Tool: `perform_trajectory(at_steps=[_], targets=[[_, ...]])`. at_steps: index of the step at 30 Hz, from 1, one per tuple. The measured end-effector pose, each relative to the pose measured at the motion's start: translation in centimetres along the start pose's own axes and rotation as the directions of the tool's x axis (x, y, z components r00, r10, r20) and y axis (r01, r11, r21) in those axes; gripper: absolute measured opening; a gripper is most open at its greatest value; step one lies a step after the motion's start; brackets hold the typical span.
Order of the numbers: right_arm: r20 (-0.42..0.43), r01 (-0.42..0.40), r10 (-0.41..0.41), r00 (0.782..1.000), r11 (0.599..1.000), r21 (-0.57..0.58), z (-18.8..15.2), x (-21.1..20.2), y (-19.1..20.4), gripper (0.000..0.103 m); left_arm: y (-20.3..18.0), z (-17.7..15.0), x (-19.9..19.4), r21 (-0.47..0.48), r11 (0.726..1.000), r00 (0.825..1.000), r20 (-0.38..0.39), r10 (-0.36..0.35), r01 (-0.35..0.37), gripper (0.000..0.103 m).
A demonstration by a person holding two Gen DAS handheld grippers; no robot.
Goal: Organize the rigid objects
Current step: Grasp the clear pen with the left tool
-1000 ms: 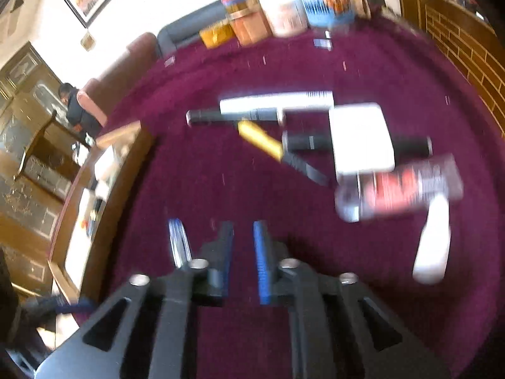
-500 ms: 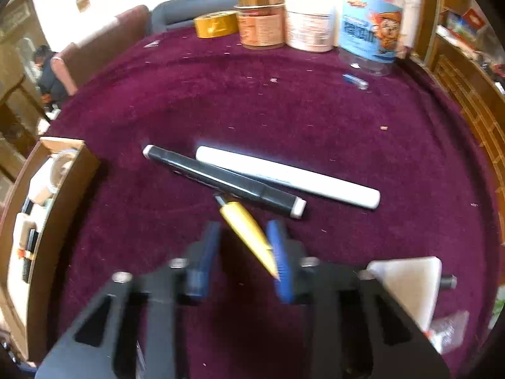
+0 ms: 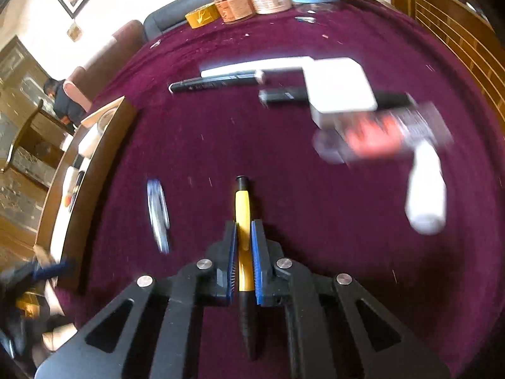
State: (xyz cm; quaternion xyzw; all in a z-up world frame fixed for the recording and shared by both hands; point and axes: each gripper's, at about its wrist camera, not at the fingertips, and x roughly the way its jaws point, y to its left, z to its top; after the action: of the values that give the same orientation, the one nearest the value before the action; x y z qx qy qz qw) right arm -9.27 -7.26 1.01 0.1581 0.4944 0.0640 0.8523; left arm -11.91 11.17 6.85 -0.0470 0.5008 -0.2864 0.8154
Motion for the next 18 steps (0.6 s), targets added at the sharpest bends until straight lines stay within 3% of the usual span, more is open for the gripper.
perform_trajectory(at_steps=[7, 10, 12, 15, 16, 18], targets=[[0.043, -0.08, 0.077, 0.996, 0.994, 0.072, -2.2, -1.4, -1.9, 0.006, -2.1, 4.0, 6.2, 0.028, 0.994, 0.993, -0.046, 0.105, -0.103, 0.067], [0.051, -0.064, 0.061, 0.997, 0.996, 0.061, -2.4, -1.2, -1.7, 0.006, -2.6, 5.6, 9.4, 0.05, 0.977, 0.975, -0.067, 0.211, -0.208, 0.067], [0.058, -0.059, 0.055, 0.997, 0.997, 0.056, -2.4, -1.2, -1.5, 0.006, -3.4, 6.0, 10.3, 0.093, 0.96, 0.963, -0.038, 0.267, -0.263, 0.068], [0.069, -0.059, 0.055, 0.996, 0.997, 0.049, -2.6, -1.3, -1.5, 0.006, -4.4, 5.3, 10.6, 0.168, 0.943, 0.956, -0.014, 0.295, -0.288, 0.067], [0.072, -0.061, 0.058, 0.996, 0.997, 0.049, -2.6, -1.3, -1.5, 0.006, -4.6, 4.9, 10.6, 0.192, 0.937, 0.954, -0.005, 0.299, -0.293, 0.066], [0.077, -0.066, 0.063, 0.995, 0.997, 0.049, -2.8, -1.3, -1.6, 0.006, -5.1, 4.0, 10.0, 0.238, 0.93, 0.959, 0.013, 0.284, -0.279, 0.042]])
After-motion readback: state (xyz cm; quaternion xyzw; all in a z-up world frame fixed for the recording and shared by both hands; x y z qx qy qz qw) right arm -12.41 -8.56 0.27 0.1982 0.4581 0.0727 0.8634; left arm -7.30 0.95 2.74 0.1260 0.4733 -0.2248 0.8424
